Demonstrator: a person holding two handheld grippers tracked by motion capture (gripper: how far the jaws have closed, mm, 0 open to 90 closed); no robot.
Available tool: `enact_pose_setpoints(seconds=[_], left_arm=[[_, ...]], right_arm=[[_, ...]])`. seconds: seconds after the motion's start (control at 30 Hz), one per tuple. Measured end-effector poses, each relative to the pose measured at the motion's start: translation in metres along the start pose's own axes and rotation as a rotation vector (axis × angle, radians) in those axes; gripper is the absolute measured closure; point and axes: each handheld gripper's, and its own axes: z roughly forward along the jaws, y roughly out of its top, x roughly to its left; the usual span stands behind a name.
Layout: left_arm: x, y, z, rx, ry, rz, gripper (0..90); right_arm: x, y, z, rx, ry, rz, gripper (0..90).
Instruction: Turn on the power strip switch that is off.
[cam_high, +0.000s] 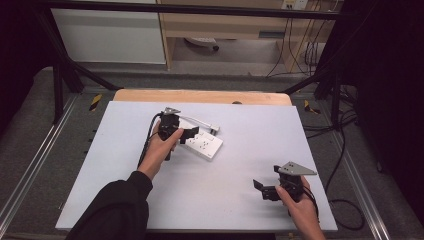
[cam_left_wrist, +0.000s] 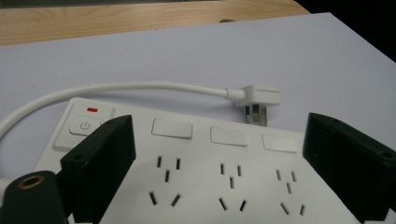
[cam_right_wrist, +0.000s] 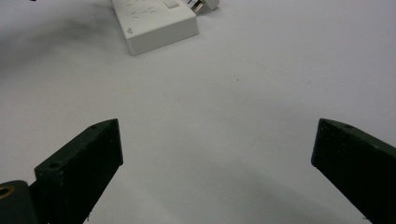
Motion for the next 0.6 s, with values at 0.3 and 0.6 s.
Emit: enact_pose_setpoints(seconds=[0.3, 0.6], left_arm=[[-0.002, -0.002, -0.010, 0.015, -0.022, 0.019, 9.5], [0.002, -0.008, -0.032, -0.008, -0.028, 0.011, 10.2]], right_arm=[[0.000, 0.000, 0.000, 0.002, 0.002, -0.002, 2.5], [0.000, 0.000, 0.001, 0.005, 0.002, -0.002, 2.5]])
